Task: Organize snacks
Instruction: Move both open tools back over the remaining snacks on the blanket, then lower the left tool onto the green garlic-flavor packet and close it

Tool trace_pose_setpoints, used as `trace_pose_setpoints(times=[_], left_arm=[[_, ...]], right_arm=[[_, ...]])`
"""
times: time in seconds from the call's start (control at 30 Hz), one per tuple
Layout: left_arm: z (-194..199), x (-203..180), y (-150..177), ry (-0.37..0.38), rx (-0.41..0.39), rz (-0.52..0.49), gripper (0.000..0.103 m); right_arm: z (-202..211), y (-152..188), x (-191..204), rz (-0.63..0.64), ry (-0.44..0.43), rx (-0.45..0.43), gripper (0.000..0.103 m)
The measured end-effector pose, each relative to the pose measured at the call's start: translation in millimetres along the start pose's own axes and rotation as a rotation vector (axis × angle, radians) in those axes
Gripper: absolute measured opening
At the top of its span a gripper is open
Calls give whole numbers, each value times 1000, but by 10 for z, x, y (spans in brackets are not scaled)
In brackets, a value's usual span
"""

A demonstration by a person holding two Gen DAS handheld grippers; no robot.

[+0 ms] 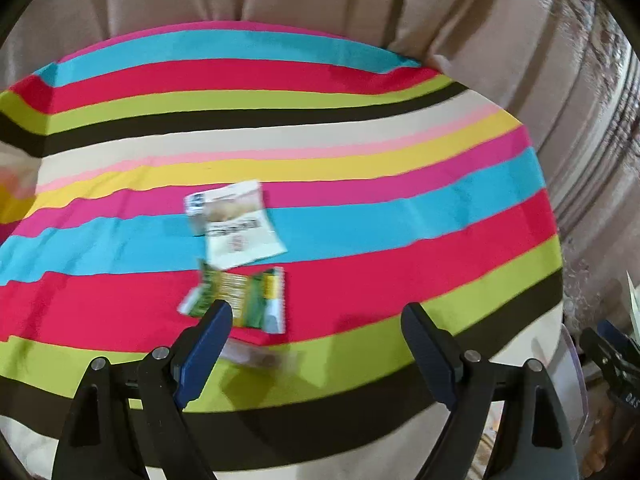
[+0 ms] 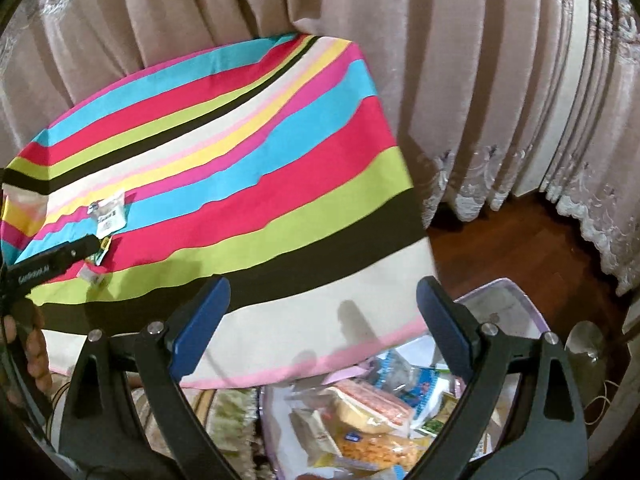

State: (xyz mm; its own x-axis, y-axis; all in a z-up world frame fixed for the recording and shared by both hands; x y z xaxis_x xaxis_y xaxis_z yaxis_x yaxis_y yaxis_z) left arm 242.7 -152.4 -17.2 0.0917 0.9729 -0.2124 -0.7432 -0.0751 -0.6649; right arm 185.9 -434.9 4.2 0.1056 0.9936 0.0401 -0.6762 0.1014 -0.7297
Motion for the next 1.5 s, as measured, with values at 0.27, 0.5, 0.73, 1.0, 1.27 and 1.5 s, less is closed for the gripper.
trace_pose_setpoints(times=[0.27, 0.5, 0.73, 1.0, 1.27, 1.5], left_arm=[[-153, 364, -27, -53, 44, -6, 88], [-404, 427, -18, -95, 106, -72, 88], [-571, 443, -44, -143, 125, -153, 57], [-535, 670, -129, -101, 97, -63, 19], [-464, 794, -175, 15, 49, 19, 75], [-590, 757, -315, 25, 48, 70, 75]], right_arm=[[-95, -9, 249, 27, -32, 21, 95], [-181, -70, 500, 51, -65, 32, 95], [-316, -157, 786, 76, -95, 38, 95], [-473, -262, 1186, 115, -129, 40, 95], [-597, -371, 1603, 164, -159, 34, 95], [-658, -413, 1697, 159, -154, 28, 95]])
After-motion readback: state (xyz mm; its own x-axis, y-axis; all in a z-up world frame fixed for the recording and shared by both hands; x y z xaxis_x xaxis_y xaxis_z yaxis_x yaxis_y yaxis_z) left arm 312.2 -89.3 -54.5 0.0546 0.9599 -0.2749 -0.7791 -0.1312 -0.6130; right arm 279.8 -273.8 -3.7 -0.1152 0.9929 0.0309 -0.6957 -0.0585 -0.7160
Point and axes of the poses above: each gripper's, at about its wrist camera, not at the fingertips, and z roughly against the way its jaws point, x to its left, y to its underside, the point moved 4 cm from there along -z, roughly the way its jaws point, and after that the axes turned 2 degrees about -x, right-handed, at the moved point
